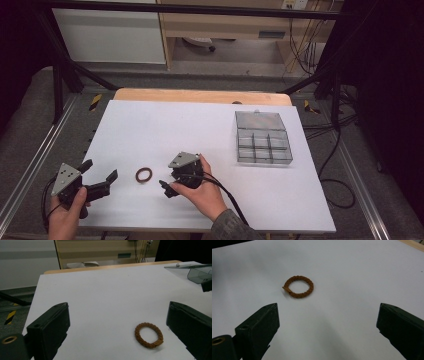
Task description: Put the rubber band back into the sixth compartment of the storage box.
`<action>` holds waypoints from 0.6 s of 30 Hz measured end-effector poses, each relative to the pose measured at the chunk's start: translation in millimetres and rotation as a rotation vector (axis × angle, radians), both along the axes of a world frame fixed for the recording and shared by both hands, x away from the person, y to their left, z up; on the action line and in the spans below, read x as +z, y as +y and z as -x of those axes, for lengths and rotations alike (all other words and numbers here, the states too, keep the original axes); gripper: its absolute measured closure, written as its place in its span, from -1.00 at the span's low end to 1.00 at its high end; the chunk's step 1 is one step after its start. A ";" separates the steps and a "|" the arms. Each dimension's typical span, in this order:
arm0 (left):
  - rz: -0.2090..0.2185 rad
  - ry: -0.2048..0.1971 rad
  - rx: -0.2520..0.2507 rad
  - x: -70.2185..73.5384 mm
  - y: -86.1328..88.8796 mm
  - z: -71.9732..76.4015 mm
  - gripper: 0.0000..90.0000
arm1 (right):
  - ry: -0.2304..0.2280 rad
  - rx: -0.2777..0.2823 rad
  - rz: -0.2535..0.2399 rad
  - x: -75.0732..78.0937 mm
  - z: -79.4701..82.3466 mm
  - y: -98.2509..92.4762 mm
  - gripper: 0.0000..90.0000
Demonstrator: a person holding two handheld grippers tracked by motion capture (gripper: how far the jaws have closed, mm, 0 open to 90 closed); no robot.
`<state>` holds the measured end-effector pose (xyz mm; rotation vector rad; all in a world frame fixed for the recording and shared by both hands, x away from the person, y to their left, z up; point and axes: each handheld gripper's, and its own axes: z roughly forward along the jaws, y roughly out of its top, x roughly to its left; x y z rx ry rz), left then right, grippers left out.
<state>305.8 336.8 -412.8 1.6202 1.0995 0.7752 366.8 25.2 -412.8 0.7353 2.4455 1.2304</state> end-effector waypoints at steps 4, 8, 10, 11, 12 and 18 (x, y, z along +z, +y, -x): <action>0.004 0.000 0.007 -0.3 0.9 -0.3 -0.88 | 0.007 0.014 0.006 -1.4 -3.3 13.8 -0.88; 0.005 0.003 0.009 -0.5 1.7 -0.7 -0.88 | 0.016 0.023 0.016 -4.0 -5.0 24.6 -0.87; 0.002 0.003 0.012 -0.2 2.0 -0.8 -0.88 | 0.018 0.028 0.020 -4.9 -6.2 28.5 -0.87; 0.002 0.001 0.013 -0.2 2.1 -0.8 -0.88 | 0.022 0.027 0.021 -5.0 -6.5 30.4 -0.87; 0.003 0.001 0.014 -0.1 2.3 -0.8 -0.88 | 0.022 0.031 0.024 -5.2 -6.9 32.3 -0.87; 0.009 0.005 0.023 -0.9 3.1 -1.4 -0.88 | 0.026 0.039 0.025 -6.9 -9.0 43.8 -0.87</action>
